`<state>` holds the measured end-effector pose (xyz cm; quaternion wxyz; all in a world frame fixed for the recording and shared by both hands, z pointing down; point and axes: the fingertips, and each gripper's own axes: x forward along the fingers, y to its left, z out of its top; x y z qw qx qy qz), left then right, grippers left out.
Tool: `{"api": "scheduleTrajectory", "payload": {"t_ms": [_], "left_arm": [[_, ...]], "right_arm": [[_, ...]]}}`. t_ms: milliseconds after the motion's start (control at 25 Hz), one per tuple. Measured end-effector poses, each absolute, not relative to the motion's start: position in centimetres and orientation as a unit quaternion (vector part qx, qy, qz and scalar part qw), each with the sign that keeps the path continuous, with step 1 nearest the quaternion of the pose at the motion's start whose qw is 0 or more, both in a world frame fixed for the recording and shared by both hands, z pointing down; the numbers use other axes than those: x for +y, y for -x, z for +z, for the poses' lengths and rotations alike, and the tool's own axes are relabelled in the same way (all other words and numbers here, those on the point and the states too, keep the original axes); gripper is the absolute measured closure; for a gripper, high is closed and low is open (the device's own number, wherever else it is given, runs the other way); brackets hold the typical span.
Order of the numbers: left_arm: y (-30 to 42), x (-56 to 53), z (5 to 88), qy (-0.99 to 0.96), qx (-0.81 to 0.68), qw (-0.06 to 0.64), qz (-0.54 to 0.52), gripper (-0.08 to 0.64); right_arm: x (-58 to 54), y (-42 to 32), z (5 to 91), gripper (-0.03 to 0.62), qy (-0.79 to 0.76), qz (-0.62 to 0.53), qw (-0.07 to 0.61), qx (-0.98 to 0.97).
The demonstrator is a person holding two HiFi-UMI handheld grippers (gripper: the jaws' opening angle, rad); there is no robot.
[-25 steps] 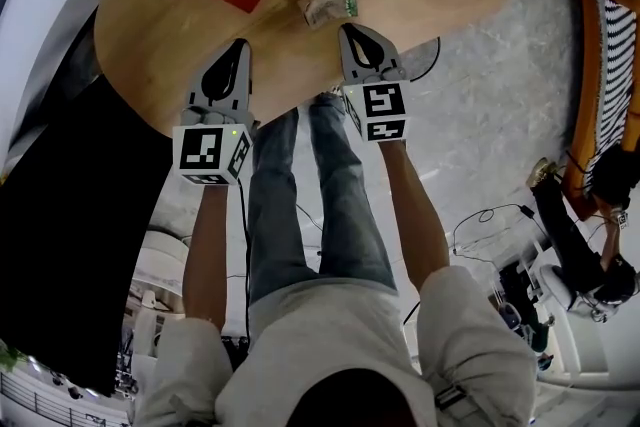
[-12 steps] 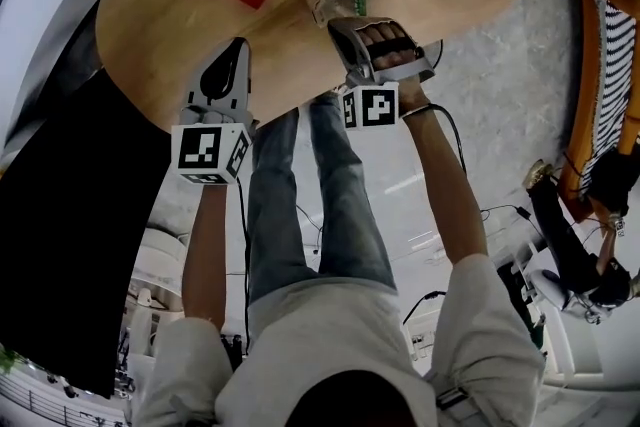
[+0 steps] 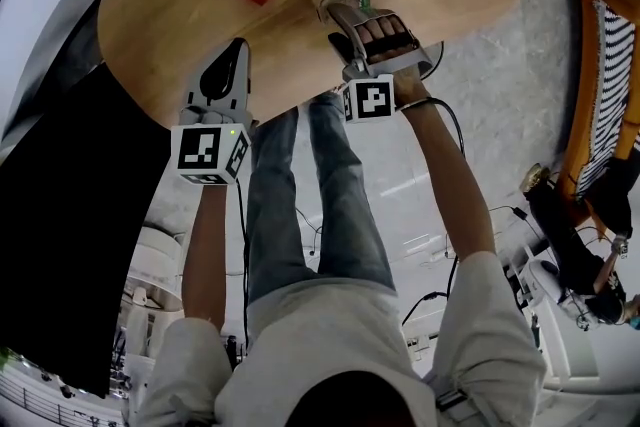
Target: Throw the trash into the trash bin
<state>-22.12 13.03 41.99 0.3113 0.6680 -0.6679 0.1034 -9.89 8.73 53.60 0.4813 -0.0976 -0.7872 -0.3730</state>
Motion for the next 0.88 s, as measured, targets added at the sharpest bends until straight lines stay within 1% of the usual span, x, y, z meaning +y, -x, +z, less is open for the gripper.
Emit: {"api": "scheduleTrajectory", "payload": {"t_ms": [200, 480, 600, 640, 880], "left_arm": [[22.0, 13.4, 42.1, -0.67, -0.667, 0.311, 0.105, 0.538], [22.2, 13.9, 41.7, -0.67, -0.668, 0.309, 0.101, 0.538], [22.4, 14.1, 42.0, -0.668, -0.669, 0.31, 0.1, 0.538], [22.5, 14.2, 42.0, -0.668, -0.669, 0.311, 0.1, 0.538], [22.7, 14.7, 42.0, -0.668, -0.67, 0.309, 0.101, 0.538]], "right_arm": [[7.5, 11.0, 54.0, 0.27, 0.074, -0.384, 0.49, -0.779], [7.6, 12.0, 54.5, 0.256, 0.087, -0.405, 0.495, -0.764], [7.8, 12.3, 55.1, 0.259, 0.09, -0.411, 0.489, -0.764], [7.9, 12.4, 55.2, 0.282, 0.09, -0.412, 0.488, -0.764], [7.6, 12.1, 54.7, 0.288, 0.074, -0.413, 0.49, -0.764]]}}
